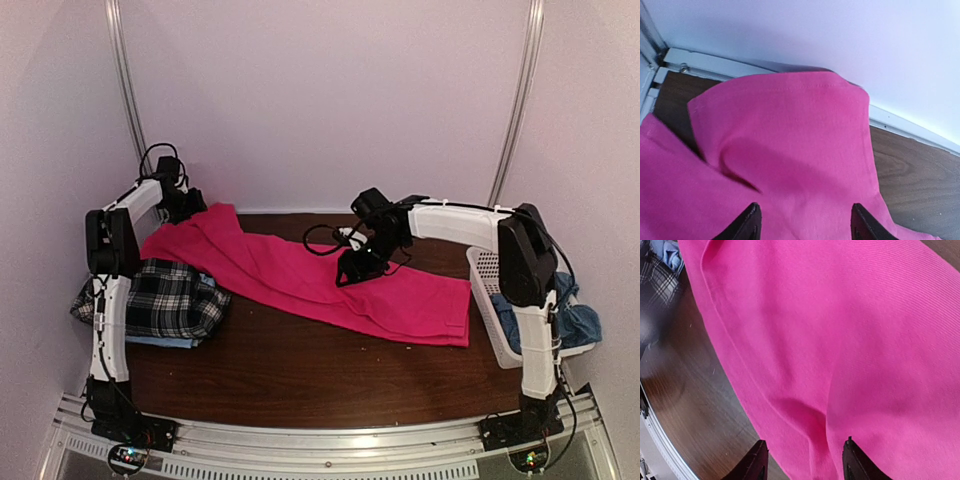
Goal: Fold and stack the mixed laundry pile
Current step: Adjust the rectangle-folded trousers at the center of the board.
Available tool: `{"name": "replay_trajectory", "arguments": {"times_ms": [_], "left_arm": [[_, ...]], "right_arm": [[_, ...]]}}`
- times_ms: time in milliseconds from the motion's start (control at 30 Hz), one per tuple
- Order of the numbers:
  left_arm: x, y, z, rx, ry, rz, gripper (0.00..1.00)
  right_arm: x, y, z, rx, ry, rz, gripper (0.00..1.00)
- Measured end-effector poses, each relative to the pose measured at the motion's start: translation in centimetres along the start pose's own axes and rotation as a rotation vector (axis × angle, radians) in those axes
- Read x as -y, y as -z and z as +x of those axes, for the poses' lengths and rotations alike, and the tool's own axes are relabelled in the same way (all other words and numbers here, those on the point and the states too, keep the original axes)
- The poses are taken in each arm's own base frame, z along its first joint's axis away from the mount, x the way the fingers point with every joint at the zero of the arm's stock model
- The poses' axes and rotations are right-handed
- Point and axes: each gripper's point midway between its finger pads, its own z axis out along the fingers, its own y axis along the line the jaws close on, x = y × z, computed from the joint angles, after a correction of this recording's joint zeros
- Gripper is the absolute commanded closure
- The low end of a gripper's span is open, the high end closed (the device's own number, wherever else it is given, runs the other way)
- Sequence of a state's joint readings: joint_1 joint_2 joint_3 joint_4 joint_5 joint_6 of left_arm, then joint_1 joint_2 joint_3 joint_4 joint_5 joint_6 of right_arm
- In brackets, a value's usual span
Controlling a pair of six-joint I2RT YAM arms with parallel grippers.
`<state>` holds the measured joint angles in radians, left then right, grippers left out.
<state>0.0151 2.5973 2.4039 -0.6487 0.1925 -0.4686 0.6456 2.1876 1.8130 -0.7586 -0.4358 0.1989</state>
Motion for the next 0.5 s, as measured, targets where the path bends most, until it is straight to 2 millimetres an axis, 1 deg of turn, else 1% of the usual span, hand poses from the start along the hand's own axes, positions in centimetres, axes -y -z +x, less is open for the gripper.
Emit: {"name": "replay_trajectory", "arguments": {"times_ms": [33, 100, 167, 200, 267, 333, 400, 467, 500], "left_arm": [[0.3, 1.1, -0.1, -0.003, -0.006, -0.008, 0.34], [1.4, 4.0, -0.1, -0.005, -0.040, -0.030, 0.30], [3.3, 6.8, 0.0, 0.001, -0.087, -0.041, 0.27], [4.8, 8.1, 0.1, 0.004, -0.120, -0.040, 0.25], [8.7, 10.2, 1.1, 0.010, -0.201, -0.029, 0.23], [12.4, 11.0, 3.1, -0.005, -0.275, -0.011, 0.22], [15.8, 10.8, 6.4, -0.052, -0.342, 0.015, 0.20], [17.9, 10.1, 10.3, -0.128, -0.395, 0.028, 0.19], [18.3, 9.8, 11.8, -0.160, -0.413, 0.027, 0.19]], "right_arm": [[-0.1, 0.7, 0.2, 0.005, 0.010, 0.007, 0.47], [0.0, 2.1, 0.9, 0.007, 0.027, 0.028, 0.47], [0.1, 3.6, 1.7, 0.001, 0.045, 0.056, 0.47], [0.2, 4.1, 2.1, -0.003, 0.053, 0.071, 0.47], [0.7, 4.6, 3.0, -0.015, 0.057, 0.104, 0.46], [1.4, 4.9, 4.5, -0.045, 0.051, 0.141, 0.46], [2.2, 5.1, 6.2, -0.080, 0.038, 0.175, 0.47], [2.9, 5.3, 7.7, -0.114, 0.028, 0.205, 0.47], [3.2, 5.5, 8.3, -0.130, 0.022, 0.221, 0.47]]}}
